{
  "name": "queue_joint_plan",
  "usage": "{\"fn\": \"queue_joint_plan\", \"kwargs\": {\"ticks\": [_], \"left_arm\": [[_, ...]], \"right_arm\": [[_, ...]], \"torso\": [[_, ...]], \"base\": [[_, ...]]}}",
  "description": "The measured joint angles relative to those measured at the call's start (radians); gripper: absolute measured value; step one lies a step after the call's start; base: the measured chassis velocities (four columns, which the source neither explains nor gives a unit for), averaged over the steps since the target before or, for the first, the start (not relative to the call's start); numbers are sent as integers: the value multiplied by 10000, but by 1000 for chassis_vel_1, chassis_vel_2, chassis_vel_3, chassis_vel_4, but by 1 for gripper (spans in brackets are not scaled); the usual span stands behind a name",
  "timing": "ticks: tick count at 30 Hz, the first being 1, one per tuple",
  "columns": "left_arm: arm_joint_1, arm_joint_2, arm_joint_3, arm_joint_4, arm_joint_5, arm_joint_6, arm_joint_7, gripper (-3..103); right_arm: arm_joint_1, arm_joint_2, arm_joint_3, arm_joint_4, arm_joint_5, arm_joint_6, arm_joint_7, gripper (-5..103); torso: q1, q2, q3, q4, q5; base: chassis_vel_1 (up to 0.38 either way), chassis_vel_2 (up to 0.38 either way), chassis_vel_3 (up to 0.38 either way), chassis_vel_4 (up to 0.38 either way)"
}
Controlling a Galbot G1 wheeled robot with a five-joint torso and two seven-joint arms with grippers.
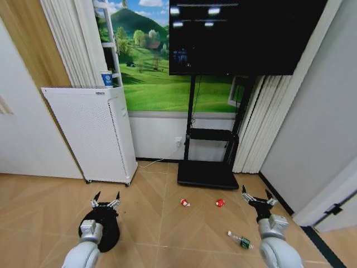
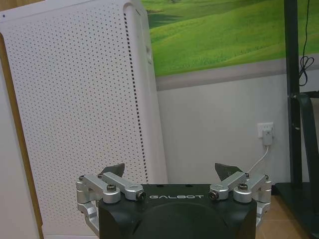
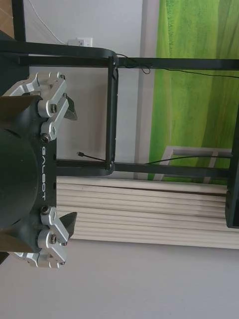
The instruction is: Pick up the trash bin and place the garbage on the floor into it.
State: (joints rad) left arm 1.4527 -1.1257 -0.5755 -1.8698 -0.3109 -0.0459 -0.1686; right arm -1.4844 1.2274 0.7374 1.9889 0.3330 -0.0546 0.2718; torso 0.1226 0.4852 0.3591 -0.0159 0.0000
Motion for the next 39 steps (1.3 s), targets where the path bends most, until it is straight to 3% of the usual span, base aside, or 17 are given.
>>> {"fn": "queue_joint_plan", "kwargs": {"ticks": [17, 23, 28, 32, 39], "left_arm": [[-64, 25, 111, 28, -17, 8, 13, 99], [-46, 16, 128, 38, -31, 11, 7, 101], [-18, 6, 110, 34, -39, 10, 9, 95], [-10, 3, 113, 15, -43, 11, 3, 101], [72, -45, 83, -35, -38, 12, 0, 98]], "right_arm": [[17, 2, 52, -140, -70, 441, 186, 100], [20, -20, 46, -161, -62, 439, 192, 100], [70, -57, 17, -223, 8, 597, 285, 100], [54, -43, 23, -228, 35, 627, 318, 100], [29, 2, 28, -203, 42, 597, 319, 100]], "torso": [[-169, -438, -263, -1, -1], [-282, -712, -444, 1, 0], [-397, -1049, -650, 2, 0], [-473, -1232, -759, 0, 0], [-551, -1461, -910, 1, 0]], "base": [[-108, 105, 98, -98], [14, -14, -23, 22], [0, 0, 0, 0], [0, 0, 0, 0], [0, 0, 0, 0]]}}
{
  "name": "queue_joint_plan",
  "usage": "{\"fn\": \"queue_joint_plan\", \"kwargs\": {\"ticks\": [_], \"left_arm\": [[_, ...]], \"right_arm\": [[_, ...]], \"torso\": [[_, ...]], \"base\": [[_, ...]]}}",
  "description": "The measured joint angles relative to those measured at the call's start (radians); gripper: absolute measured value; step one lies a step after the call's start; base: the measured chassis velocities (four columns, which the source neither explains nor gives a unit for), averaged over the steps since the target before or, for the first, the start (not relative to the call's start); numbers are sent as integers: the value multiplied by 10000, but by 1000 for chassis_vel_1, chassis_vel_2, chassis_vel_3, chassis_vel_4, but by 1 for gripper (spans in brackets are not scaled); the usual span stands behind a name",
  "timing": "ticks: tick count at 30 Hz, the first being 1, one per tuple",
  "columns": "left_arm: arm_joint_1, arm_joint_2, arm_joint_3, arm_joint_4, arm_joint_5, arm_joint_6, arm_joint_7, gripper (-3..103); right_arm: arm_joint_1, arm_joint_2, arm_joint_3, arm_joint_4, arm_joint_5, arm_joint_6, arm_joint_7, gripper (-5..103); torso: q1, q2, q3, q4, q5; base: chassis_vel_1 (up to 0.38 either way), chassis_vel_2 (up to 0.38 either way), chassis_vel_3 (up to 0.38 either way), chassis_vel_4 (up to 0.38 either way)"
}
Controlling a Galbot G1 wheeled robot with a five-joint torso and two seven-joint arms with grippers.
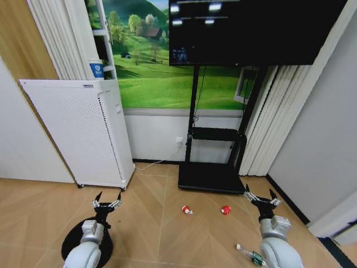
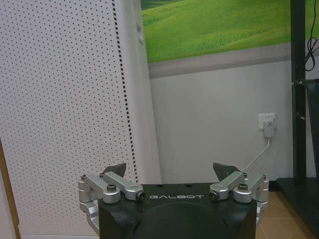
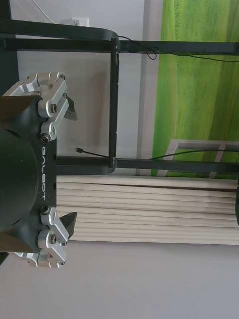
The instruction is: Pick up the trash bin and place the garbage on the floor into it.
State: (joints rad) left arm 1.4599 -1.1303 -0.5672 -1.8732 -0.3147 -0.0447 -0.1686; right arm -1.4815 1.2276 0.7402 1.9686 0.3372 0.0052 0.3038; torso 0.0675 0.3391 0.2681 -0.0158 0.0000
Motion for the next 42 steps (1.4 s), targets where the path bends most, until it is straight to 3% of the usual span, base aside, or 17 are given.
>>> {"fn": "queue_joint_plan", "kwargs": {"ticks": [11, 18, 20, 22, 23, 24, 27, 31, 33, 37, 39, 42], "left_arm": [[435, -139, -480, -126, -1, -50, 198, 97], [801, -162, -904, -352, -93, 307, 424, 98], [1145, -111, -1255, -643, -332, 809, 330, 97], [1273, -99, -1391, -736, -394, 969, 297, 97], [1653, -69, -1744, -985, -532, 1449, 227, 96], [1653, -69, -1744, -985, -532, 1449, 227, 96], [3309, 20, -3137, -1845, -1177, 2990, 573, 96], [3966, -11, -3740, -2136, -1696, 3642, 768, 93], [4615, -86, -4386, -2330, -2528, 4320, 948, 92], [5036, -183, -4818, -2394, -3577, 4512, 948, 92], [5218, -329, -5099, -2585, -4570, 4795, 518, 91], [5278, -514, -5319, -2683, -5006, 5082, 75, 91]], "right_arm": [[26, 25, 9, -34, -99, -70, 0, 100], [75, -12, 28, -171, -247, -63, 30, 100], [118, -38, 29, -226, -251, -95, 56, 100], [132, -46, 31, -241, -252, -108, 61, 100], [160, -68, 37, -290, -248, -127, 70, 100], [160, -68, 37, -290, -248, -127, 70, 100], [294, -104, 38, -542, -228, -135, 58, 100], [377, -102, 1, -649, -228, -134, 47, 100], [468, -100, -70, -754, -228, -132, 29, 100], [558, -115, -117, -853, -215, -123, -14, 100], [599, -136, -117, -913, -184, -104, -77, 100], [631, -154, -88, -974, -144, -71, -111, 100]], "torso": [[-127, -391, -265, 1, -1], [-214, -628, -415, 0, -1], [-254, -744, -491, -1, -1], [-261, -773, -511, -2, -1], [-282, -840, -558, 0, -1], [-282, -840, -558, 0, -1], [-338, -1040, -704, 4, 1], [-365, -1135, -774, 3, 0], [-398, -1261, -866, 3, 2], [-445, -1406, -963, 1, -1], [-483, -1501, -1020, -1, 0], [-506, -1585, -1081, -1, 1]], "base": [[0, 0, 0, 0], [0, 0, 0, 0], [0, 0, 0, 0], [0, 0, 0, 0], [0, 0, 0, 0], [0, 0, 0, 0], [0, 0, 0, 0], [0, 0, 0, 0], [0, 0, 0, 0], [0, 0, 0, 0], [0, 0, 0, 0], [0, 0, 0, 0]]}}
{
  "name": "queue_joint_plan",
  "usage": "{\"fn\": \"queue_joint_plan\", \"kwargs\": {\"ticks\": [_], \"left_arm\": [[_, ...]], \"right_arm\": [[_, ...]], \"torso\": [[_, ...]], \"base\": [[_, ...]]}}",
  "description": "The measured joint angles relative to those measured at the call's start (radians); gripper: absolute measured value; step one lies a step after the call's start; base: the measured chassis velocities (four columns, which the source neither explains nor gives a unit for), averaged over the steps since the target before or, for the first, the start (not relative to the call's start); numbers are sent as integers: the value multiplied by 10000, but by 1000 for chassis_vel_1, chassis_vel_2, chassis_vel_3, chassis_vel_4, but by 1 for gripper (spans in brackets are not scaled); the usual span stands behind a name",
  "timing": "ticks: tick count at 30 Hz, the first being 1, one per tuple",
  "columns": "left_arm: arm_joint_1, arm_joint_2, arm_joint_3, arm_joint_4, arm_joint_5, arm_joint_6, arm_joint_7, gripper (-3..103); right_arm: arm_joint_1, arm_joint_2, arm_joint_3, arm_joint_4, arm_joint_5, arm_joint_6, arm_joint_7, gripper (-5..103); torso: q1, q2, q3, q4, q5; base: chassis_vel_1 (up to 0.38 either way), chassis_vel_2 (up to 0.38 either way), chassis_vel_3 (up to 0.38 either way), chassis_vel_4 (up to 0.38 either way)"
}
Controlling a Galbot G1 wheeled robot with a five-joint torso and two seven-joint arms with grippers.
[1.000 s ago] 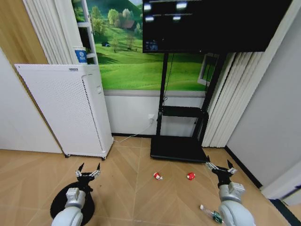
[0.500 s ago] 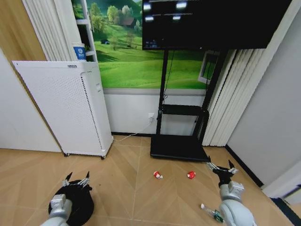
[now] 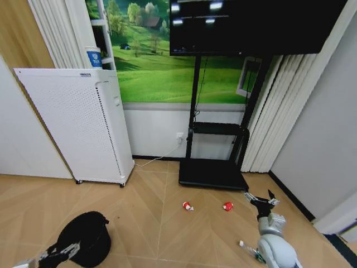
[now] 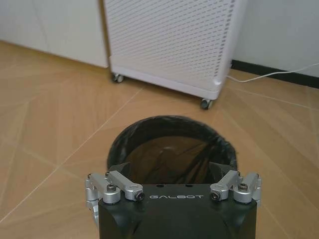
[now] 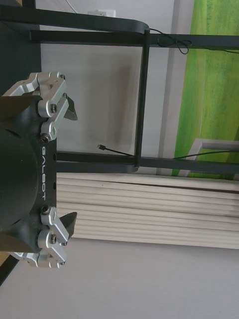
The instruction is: Pick up the trash bin and place the garbage on the floor into it.
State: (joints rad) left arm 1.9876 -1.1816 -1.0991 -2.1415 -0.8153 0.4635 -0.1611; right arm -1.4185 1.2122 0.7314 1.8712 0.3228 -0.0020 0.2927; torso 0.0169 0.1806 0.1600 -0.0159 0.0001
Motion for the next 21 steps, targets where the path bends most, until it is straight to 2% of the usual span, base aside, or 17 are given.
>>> {"fn": "queue_joint_plan", "kwargs": {"ticks": [1, 2, 4, 5, 6, 8, 12, 14, 21], "left_arm": [[13, -204, -224, -65, -525, 303, -504, 90], [13, -204, -224, -65, -525, 303, -504, 90], [75, -469, -476, -174, -1691, 662, -1278, 89], [117, -655, -636, -215, -2581, 816, -1796, 88], [117, -655, -636, -215, -2581, 816, -1796, 88], [107, -853, -980, -107, -3385, 864, -2276, 90], [23, -894, -1439, 128, -3911, 845, -2493, 93], [-40, -769, -1879, 295, -4695, 886, -2724, 96], [-315, -346, -2402, 1023, -4946, 741, -2665, 97]], "right_arm": [[37, -9, 68, -65, 72, 30, -30, 100], [37, -9, 68, -65, 72, 30, -30, 100], [97, -23, 177, -165, 209, 58, -45, 100], [126, -66, 261, -251, 309, 80, -54, 100], [126, -66, 261, -251, 309, 80, -54, 100], [130, -148, 334, -363, 408, 124, -87, 100], [130, -184, 354, -459, 445, 169, -128, 100], [154, -166, 310, -518, 446, 177, -138, 100], [184, -101, 174, -546, 434, 171, -140, 100]], "torso": [[-15, -76, -61, 1, -1], [-15, -76, -61, 1, -1], [-43, -174, -131, 1, 0], [-58, -246, -185, 1, 0], [-58, -246, -185, 1, 0], [-80, -349, -266, 2, -1], [-101, -469, -367, 2, -4], [-127, -555, -425, 0, 3], [-160, -600, -439, 2, -1]], "base": [[0, 0, 0, 0], [0, 0, 0, 0], [0, 0, 0, 0], [0, 0, 0, 0], [0, 0, 0, 0], [0, 0, 0, 0], [0, 0, 0, 0], [0, 0, 0, 0], [0, 0, 0, 0]]}}
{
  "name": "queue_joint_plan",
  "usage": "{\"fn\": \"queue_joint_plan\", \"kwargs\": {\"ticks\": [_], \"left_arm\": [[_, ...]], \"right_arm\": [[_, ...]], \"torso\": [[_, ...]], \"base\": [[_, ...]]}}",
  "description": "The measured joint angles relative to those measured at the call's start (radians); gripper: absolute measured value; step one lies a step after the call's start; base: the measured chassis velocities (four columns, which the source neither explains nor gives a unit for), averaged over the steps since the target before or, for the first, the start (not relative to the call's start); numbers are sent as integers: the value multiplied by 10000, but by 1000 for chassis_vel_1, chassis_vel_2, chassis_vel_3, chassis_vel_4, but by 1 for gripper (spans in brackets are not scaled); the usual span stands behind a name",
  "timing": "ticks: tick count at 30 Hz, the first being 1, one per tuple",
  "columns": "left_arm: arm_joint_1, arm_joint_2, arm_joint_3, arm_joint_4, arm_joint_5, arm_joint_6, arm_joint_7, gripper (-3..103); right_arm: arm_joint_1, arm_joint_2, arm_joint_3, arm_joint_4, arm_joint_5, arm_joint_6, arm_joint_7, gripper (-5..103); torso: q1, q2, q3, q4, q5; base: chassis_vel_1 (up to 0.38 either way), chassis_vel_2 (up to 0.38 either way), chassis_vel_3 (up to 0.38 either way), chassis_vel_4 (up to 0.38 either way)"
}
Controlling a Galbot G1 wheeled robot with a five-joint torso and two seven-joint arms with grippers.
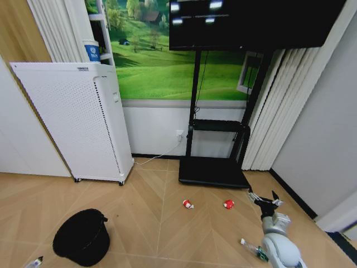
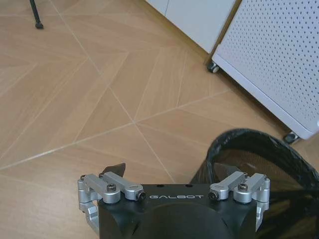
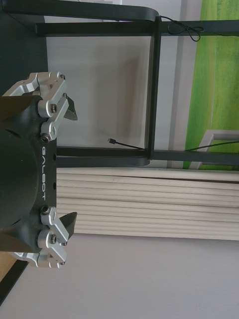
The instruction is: Pick up the trash bin and place the garbage on the floor into it.
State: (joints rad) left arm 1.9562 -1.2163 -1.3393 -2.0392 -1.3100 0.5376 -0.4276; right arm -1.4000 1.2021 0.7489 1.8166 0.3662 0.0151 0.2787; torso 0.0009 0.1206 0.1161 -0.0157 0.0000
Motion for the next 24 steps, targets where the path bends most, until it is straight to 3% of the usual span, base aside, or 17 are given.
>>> {"fn": "queue_joint_plan", "kwargs": {"ticks": [4, 6, 7, 12, 16, 24], "left_arm": [[-277, 545, 49, 542, 390, -237, 409, 96], [-762, 937, 348, 1085, 1218, -574, 896, 94], [-762, 937, 348, 1085, 1218, -574, 896, 94], [-1987, 1383, 1111, 2050, 1820, -616, 1088, 77], [-2685, 1511, 1493, 2294, 1878, -471, 982, 85], [-2901, 1558, 1777, 2499, 1679, -273, 901, 85]], "right_arm": [[-18, 69, -57, -10, -47, -12, -1, 100], [-80, 102, -66, 23, -74, -20, 1, 100], [-80, 102, -66, 23, -74, -20, 1, 100], [-207, 56, 2, 126, -79, -26, 34, 100], [-288, 12, 59, 196, -80, -45, 62, 100], [-314, -93, 116, 224, -76, -87, 124, 100]], "torso": [[-1, 5, 11, 0, 0], [-1, 18, 22, -2, -1], [-1, 18, 22, -2, -1], [5, 41, 38, -1, -4], [11, 55, 47, -4, 0], [17, 75, 59, 0, 0]], "base": [[0, 0, 0, 0], [0, 0, 0, 0], [0, 0, 0, 0], [0, 0, 0, 0], [0, 0, 0, 0], [0, 0, 0, 0]]}}
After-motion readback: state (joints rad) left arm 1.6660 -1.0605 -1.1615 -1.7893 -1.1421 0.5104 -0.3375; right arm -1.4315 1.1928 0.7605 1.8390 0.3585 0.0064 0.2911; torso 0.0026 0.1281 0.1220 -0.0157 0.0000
